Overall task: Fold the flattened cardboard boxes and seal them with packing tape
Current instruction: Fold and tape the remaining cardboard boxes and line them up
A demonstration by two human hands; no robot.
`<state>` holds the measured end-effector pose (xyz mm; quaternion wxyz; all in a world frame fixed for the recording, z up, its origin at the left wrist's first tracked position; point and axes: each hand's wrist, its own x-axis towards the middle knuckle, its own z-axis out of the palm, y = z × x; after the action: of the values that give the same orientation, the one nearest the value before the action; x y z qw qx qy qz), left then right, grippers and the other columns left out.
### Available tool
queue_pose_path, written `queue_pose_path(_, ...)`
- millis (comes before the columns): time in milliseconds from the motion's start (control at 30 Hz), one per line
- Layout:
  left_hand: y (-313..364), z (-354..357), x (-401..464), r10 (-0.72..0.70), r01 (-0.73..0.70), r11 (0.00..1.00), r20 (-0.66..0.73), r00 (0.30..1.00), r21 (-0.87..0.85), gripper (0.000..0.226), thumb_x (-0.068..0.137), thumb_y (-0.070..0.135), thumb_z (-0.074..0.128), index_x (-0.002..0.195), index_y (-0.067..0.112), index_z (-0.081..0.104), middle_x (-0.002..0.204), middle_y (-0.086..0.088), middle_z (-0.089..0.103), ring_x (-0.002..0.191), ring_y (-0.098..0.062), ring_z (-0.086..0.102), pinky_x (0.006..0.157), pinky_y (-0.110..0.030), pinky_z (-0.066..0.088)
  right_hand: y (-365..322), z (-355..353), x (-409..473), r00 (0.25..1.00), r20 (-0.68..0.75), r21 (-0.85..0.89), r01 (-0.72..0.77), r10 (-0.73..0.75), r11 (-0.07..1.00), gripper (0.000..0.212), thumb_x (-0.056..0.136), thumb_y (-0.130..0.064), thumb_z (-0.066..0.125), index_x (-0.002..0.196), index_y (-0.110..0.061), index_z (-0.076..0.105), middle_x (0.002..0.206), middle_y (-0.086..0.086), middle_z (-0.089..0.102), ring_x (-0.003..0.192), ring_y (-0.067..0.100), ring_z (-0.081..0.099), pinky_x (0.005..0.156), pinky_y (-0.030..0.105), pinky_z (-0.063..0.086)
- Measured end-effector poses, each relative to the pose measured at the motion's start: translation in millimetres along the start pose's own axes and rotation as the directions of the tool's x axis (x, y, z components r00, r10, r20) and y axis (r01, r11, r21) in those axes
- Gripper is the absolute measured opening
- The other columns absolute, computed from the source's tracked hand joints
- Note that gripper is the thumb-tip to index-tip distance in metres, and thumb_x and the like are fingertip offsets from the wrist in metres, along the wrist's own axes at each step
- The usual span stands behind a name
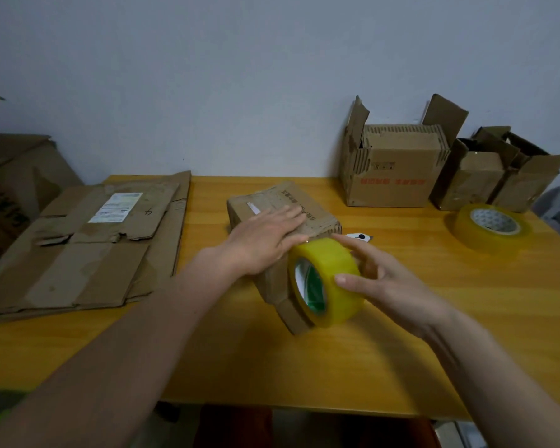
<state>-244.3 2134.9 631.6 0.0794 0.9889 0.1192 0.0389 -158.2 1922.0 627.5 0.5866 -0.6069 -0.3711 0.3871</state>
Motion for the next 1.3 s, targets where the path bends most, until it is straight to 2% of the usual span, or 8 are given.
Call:
queue_pose_path(233,-24,10,7,0.0,-0.049,0.967,-0.192,0.981,-0.252,0.04,0.098,0.031,0.05,0.136,0.02,0.053,0.145,0.006,0.047,0.139,-0.01,0.035,0.107,-0.016,0.019,16,25,11,0.999,0.036,-0.015,-0.022,0.023,1.0,0.027,0.089,-0.019,0.057,0.111,-0.004,0.062,0.091,0.006,0.072,0.08,0.01,0.067,0.071,0.019,0.051)
queue_pose_path(367,-32,9,11,0.041,-0.08,0.972,-0.178,0.983,-0.222,0.041,0.098,0.03,0.053,0.137,0.02,0.053,0.145,0.006,0.046,0.139,-0.009,0.035,0.107,-0.015,0.019,7,24,21,0.997,0.053,-0.117,-0.042,0.048,0.992,0.07,0.078,-0.051,0.07,0.093,0.016,0.055,0.083,0.019,0.057,0.072,0.026,0.052,0.068,0.038,0.042)
queue_pose_path(667,-38,9,12,0.062,-0.1,0.966,-0.16,0.985,-0.24,0.041,0.098,0.034,0.049,0.138,0.026,0.051,0.147,0.008,0.044,0.139,-0.008,0.035,0.116,-0.037,0.025,13,28,21,0.982,0.069,-0.248,-0.154,0.176,0.956,0.048,0.072,-0.046,0.067,0.081,0.0,0.061,0.067,0.017,0.055,0.059,0.021,0.053,0.053,0.021,0.044)
queue_pose_path(833,-25,13,11,-0.06,0.04,0.993,-0.18,0.982,-0.112,0.066,0.084,0.063,0.054,0.142,0.034,0.044,0.152,0.012,0.035,0.142,-0.004,0.028,0.118,-0.033,0.015,9,19,21,0.963,0.1,-0.266,-0.215,0.248,0.94,0.035,0.089,-0.035,0.06,0.064,-0.012,0.054,0.054,-0.002,0.05,0.048,0.005,0.048,0.05,0.017,0.044)
queue_pose_path(1000,-25,16,9,0.022,-0.009,0.997,-0.178,0.984,0.074,0.085,0.073,0.078,0.045,0.147,0.038,0.032,0.156,0.01,0.028,0.144,-0.007,0.023,0.117,-0.031,0.01,19,-24,59,0.931,-0.316,-0.218,-0.258,0.182,0.941,0.041,0.102,-0.027,0.043,0.075,-0.005,0.065,0.068,0.011,0.068,0.062,0.025,0.063,0.062,0.031,0.051)
queue_pose_path(1100,-27,16,10,0.033,-0.019,0.996,-0.173,0.984,0.086,0.088,0.071,0.082,0.044,0.147,0.039,0.031,0.156,0.01,0.028,0.144,-0.007,0.023,0.117,-0.032,0.01,41,-51,97,0.86,-0.51,-0.635,-0.377,0.0,0.675,0.025,0.099,-0.02,0.047,0.103,-0.008,0.069,0.107,0.015,0.067,0.101,0.034,0.059,0.084,0.039,0.046)
queue_pose_path(1200,-28,17,11,0.041,-0.027,0.997,-0.191,0.981,0.077,0.095,0.065,0.09,0.034,0.146,0.039,0.034,0.155,0.009,0.032,0.143,-0.008,0.026,0.116,-0.031,0.011,54,-64,121,0.923,-0.382,-0.896,-0.356,-0.049,0.266,0.037,0.099,-0.009,0.042,0.134,-0.009,0.051,0.141,0.013,0.044,0.128,0.033,0.035,0.102,0.038,0.034)
queue_pose_path(1300,-29,17,10,0.029,-0.017,0.998,-0.194,0.981,0.064,0.096,0.063,0.09,0.032,0.145,0.04,0.035,0.155,0.01,0.032,0.143,-0.006,0.026,0.114,-0.03,0.009,65,-73,134,0.967,-0.252,-0.964,-0.254,0.032,0.075,0.036,0.098,-0.01,0.038,0.133,-0.011,0.047,0.142,0.009,0.041,0.128,0.033,0.03,0.102,0.036,0.032)
